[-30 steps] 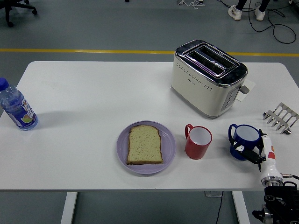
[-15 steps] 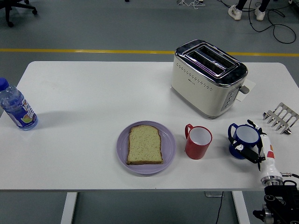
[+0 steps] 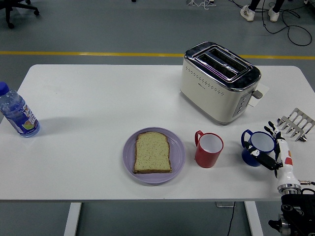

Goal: Pick up the cup,pour liquid into bread,place the cup on the desk

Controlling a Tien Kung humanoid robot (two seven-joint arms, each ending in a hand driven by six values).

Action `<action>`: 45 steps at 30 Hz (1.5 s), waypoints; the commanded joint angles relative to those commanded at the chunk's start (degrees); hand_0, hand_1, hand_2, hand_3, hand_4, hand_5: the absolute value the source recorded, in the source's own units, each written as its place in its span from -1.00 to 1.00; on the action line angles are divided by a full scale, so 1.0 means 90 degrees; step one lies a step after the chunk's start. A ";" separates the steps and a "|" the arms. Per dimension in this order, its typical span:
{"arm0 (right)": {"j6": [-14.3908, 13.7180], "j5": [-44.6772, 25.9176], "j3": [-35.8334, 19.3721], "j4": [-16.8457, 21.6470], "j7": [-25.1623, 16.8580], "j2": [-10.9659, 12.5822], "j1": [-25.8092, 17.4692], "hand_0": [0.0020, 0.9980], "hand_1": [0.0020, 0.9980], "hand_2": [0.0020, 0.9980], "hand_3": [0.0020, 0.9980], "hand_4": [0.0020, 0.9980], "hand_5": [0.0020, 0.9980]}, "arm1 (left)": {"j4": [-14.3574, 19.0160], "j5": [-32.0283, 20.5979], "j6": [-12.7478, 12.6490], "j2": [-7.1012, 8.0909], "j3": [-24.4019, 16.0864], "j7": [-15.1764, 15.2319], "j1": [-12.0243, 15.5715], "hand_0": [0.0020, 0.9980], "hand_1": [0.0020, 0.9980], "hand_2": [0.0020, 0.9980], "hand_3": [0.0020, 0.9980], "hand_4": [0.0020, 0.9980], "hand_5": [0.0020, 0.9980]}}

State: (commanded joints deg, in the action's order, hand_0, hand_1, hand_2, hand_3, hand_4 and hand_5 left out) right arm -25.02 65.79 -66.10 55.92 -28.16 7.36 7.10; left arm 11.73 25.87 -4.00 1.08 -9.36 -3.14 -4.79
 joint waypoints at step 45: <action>0.2425 -0.4526 -0.1748 0.2825 0.1521 0.0131 -0.0407 0.41 0.24 0.36 0.28 0.26 -0.49 | -0.0005 -0.0012 0.0001 0.0002 0.0031 -0.0002 0.0019 0.27 0.29 0.32 0.11 -0.35 0.67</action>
State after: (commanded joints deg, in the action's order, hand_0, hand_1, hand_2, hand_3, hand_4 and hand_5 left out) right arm -3.19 25.06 -81.83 81.34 -14.47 8.53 3.44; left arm 11.69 25.77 -3.99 1.10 -9.08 -3.16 -4.62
